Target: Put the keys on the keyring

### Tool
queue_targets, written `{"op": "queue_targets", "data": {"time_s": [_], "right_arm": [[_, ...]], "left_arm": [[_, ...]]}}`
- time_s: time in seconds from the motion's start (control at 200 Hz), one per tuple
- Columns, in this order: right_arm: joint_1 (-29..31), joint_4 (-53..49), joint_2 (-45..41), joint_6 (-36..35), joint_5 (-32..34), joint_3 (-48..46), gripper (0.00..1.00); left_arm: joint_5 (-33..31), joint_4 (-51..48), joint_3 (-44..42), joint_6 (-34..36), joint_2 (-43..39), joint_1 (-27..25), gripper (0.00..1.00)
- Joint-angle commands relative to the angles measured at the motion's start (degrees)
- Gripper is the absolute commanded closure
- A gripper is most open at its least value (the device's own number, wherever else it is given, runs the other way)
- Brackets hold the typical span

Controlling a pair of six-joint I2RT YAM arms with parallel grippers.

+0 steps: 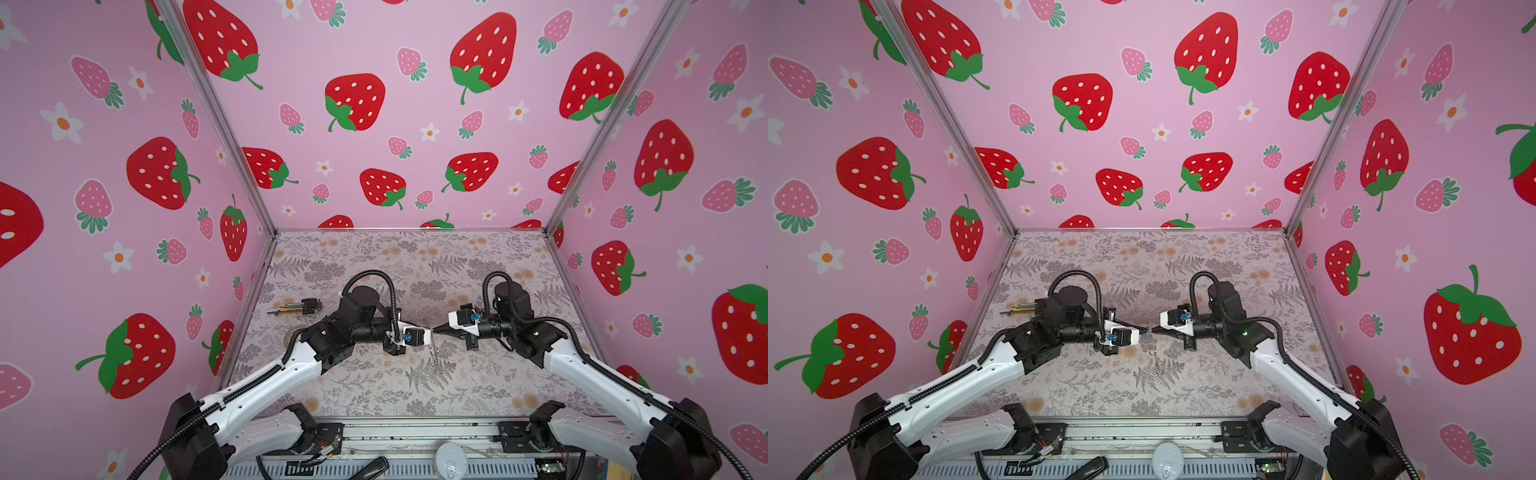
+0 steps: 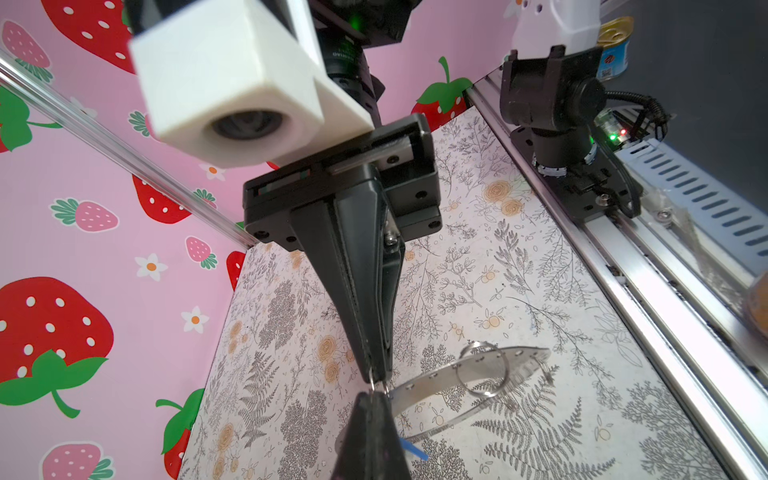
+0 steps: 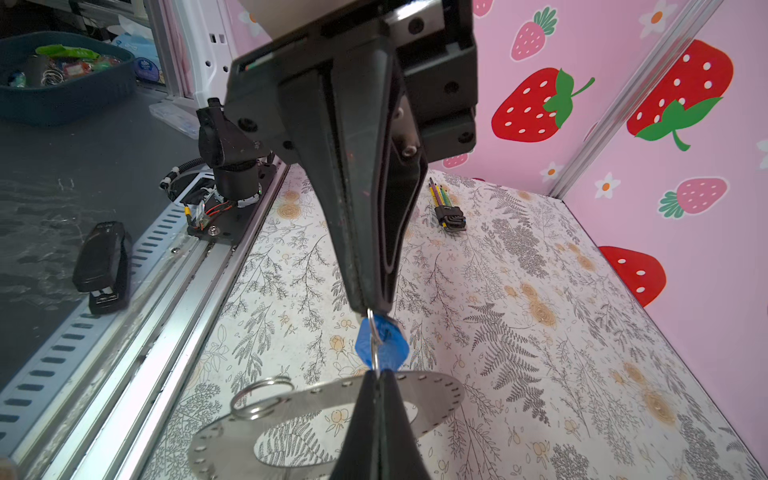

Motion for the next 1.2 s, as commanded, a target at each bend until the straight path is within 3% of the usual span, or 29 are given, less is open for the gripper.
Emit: {"op": "queue_targets", "data": {"time_s": [0.0,0.735,1.195], "right_arm": [[-0.19,-1.0,0.05,0.99,-2.91,2.35,1.0],[-3.79,-1.32,3.97,11.57,-8.55,5.48,1.0],[-4.23,-2.87,5.75,12.53,-9.15,7.54,1.0]], "left_arm": [[0.45,-1.8,1.34,2.34,-0.58,-0.41,1.0],[-1.38,-4.46,1.57,6.36,-0.5,-1.57,1.0],[1.12,-4.29,2.44,5.28,0.16,-2.17,1.0]]}}
